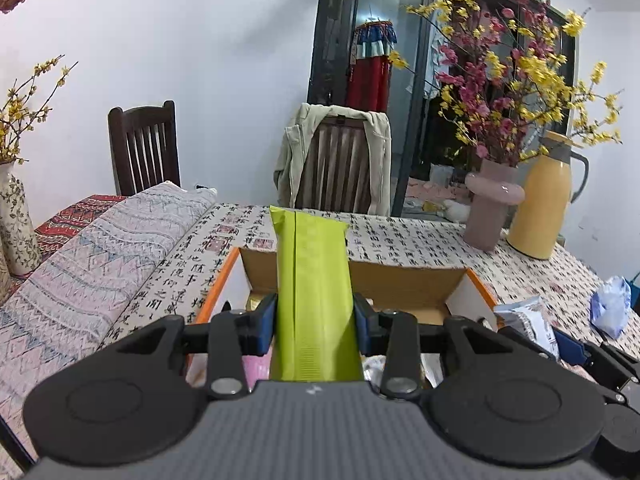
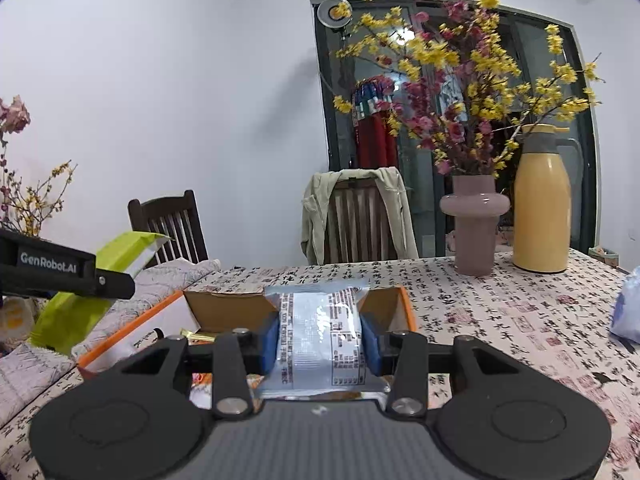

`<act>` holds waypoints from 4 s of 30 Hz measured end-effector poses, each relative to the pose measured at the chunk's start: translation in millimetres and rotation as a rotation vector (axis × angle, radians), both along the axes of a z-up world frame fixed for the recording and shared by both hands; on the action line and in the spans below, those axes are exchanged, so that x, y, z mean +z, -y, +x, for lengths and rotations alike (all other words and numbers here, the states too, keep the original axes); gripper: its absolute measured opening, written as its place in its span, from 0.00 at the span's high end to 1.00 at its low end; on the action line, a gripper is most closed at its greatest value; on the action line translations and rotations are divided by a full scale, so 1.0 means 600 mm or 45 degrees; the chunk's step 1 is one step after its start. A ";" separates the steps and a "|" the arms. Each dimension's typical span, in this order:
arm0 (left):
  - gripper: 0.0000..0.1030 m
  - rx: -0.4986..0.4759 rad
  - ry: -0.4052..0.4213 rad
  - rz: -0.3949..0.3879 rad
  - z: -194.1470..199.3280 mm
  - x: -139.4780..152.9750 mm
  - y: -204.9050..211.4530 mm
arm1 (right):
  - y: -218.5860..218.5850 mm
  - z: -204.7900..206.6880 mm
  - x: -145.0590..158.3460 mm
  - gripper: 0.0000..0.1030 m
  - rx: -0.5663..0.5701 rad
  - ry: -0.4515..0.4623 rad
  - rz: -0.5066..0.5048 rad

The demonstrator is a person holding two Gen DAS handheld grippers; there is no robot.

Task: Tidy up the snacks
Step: 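Carry both snacks over the box and release them inside, then withdraw both tools and lower them toward the remaining snacks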

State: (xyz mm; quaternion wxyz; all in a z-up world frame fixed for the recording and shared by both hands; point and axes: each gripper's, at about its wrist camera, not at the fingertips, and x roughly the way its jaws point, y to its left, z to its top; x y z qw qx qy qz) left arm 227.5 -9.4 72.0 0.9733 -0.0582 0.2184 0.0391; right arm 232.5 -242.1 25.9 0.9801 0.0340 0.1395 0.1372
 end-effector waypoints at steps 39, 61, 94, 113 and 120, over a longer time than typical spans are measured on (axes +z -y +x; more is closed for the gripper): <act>0.00 0.165 0.195 -0.034 -0.008 -0.020 -0.051 | -0.018 0.057 -0.032 0.00 -0.080 -0.021 0.084; 0.00 0.106 -0.030 0.002 -0.273 -0.120 -0.131 | -0.073 -0.188 -0.082 0.00 0.107 -0.269 0.003; 0.00 0.113 -0.156 -0.102 -0.325 -0.184 -0.159 | -0.144 -0.215 -0.135 0.00 0.116 -0.478 -0.151; 0.00 0.135 -0.181 -0.109 -0.319 -0.189 -0.162 | -0.122 -0.233 -0.129 0.36 0.145 -0.398 -0.116; 0.00 0.131 -0.179 -0.109 -0.315 -0.185 -0.159 | -0.097 -0.262 -0.111 0.41 0.186 -0.273 -0.098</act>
